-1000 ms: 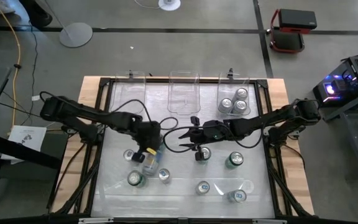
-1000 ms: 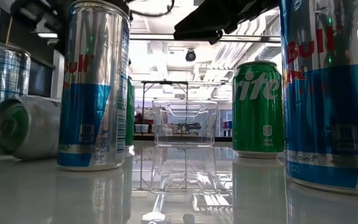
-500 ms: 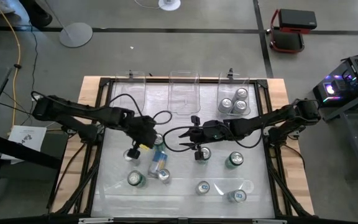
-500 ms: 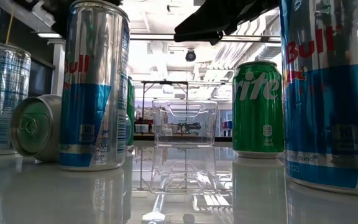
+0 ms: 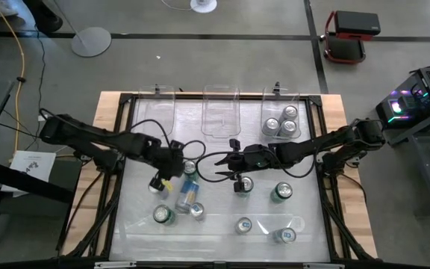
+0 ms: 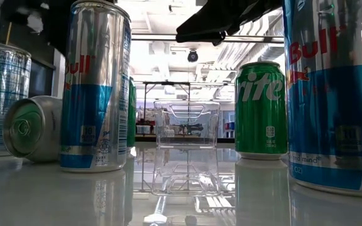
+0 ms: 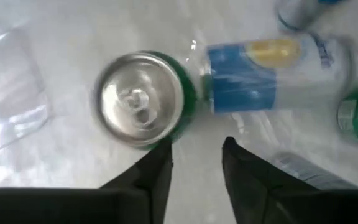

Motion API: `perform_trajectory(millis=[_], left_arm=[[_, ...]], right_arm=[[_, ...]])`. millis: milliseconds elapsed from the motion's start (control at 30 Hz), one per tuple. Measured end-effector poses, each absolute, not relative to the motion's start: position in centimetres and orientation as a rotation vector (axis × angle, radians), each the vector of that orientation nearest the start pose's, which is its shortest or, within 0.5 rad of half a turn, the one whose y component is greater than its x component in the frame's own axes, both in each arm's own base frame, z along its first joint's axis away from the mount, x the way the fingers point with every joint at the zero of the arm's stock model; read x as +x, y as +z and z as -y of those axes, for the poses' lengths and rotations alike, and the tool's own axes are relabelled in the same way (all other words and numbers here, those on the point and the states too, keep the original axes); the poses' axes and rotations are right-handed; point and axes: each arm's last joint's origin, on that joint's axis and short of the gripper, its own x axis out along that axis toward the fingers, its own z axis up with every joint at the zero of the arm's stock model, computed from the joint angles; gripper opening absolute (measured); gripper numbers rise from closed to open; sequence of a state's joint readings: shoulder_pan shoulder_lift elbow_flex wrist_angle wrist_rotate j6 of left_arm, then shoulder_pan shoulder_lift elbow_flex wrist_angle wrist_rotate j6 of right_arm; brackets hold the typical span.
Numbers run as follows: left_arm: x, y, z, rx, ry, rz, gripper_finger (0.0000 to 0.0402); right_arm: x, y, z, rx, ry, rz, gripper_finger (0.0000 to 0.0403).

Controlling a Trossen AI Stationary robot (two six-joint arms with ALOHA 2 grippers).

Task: Sort soda cans
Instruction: Move the top right green soda can to the middle of the table

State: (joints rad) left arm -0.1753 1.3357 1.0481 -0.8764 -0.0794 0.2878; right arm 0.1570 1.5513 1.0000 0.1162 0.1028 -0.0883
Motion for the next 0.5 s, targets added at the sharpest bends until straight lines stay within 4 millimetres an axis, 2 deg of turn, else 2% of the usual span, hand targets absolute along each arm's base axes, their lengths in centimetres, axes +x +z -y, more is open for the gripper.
perform_trajectory(millis=[100,200,500], left_arm=[[24.5,27.1,3.8,0.344,-0.215,-1.151,0.0169],[24.8,27.4,3.4,0.3,-0.21,-1.131,0.0209],[26.6,26.1,1.0,0.191,-0.098,-1.085,0.0336]], right_arm=[[33.9,25.0,-5.1,-0.146,0.073,-0.429,0.0129],[33.9,25.0,-5.0,-0.15,0.072,-0.429,0.0129],[34.0,25.0,-4.5,-0.138,0.056,-0.431,0.0129]])
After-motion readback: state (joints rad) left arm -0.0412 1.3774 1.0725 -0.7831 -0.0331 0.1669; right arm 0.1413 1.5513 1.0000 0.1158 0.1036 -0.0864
